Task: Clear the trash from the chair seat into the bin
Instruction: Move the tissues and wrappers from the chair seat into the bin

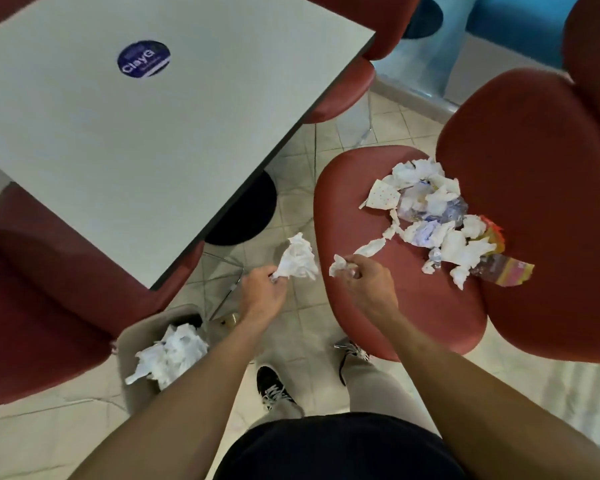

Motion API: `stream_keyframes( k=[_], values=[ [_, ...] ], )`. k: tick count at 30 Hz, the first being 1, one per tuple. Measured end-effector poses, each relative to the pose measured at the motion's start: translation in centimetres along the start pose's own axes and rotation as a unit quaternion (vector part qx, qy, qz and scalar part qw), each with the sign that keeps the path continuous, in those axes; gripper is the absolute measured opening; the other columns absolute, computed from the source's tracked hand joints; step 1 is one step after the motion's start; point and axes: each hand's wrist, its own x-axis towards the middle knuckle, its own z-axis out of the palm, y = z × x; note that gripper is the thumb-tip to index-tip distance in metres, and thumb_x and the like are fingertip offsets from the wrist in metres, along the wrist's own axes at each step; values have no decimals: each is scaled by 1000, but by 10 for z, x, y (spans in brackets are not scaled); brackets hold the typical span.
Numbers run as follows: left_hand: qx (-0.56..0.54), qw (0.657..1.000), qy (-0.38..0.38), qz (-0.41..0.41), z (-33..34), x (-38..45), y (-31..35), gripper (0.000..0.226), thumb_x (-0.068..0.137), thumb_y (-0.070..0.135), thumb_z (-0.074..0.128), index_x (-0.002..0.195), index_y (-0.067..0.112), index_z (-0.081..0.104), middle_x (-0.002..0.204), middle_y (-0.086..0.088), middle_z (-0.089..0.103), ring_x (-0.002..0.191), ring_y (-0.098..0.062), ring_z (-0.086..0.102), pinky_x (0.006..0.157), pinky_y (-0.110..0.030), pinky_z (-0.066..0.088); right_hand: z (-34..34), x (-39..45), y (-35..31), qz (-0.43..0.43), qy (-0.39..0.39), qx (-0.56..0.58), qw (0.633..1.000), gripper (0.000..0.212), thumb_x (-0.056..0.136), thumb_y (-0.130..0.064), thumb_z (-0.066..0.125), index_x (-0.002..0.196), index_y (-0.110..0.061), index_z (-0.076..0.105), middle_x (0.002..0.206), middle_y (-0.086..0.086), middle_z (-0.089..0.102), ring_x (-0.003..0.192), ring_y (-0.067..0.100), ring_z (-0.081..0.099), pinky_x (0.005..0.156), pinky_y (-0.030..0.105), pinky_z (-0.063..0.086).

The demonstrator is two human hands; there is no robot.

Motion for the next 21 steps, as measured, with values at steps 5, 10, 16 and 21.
stream_keyframes(
  k=[5, 10, 16, 21],
  values=[
    [-58, 997, 35, -34, -51, -16, -60, 33, 87, 23, 60, 56, 19, 51, 55, 4, 49, 53, -16, 46, 47, -27, 29, 51, -23, -45, -43, -51, -30, 997, 22, 83, -37, 67, 101, -26, 71, 78, -4, 71, 74, 18, 66, 70, 35, 53],
    [-95, 989, 70, -93, -76, -39, -116, 17, 84, 18, 60, 70, 11, 66, 61, -3, 61, 58, -21, 54, 51, -30, 40, 93, -44, -72, -91, -137, -94, 982, 23, 87, -34, 67, 105, -22, 73, 90, -2, 60, 80, 14, 57, 69, 25, 43],
    [-130, 962, 96, -222, -96, -67, -199, 8, 78, 15, 59, 73, 14, 66, 71, -6, 64, 74, -29, 59, 61, -29, 40, 156, -71, -98, -143, -208, -182, 950, 27, 86, -42, 66, 103, -22, 72, 113, 5, 52, 98, 21, 55, 83, 35, 49],
    [-171, 936, 126, -280, -108, -87, -240, 12, 77, 11, 61, 66, 6, 63, 60, -3, 56, 64, -24, 53, 49, -25, 35, 197, -94, -120, -157, -300, -241, 909, 27, 84, -27, 69, 110, -19, 70, 122, 7, 54, 107, 25, 57, 87, 30, 46]
  ],
)
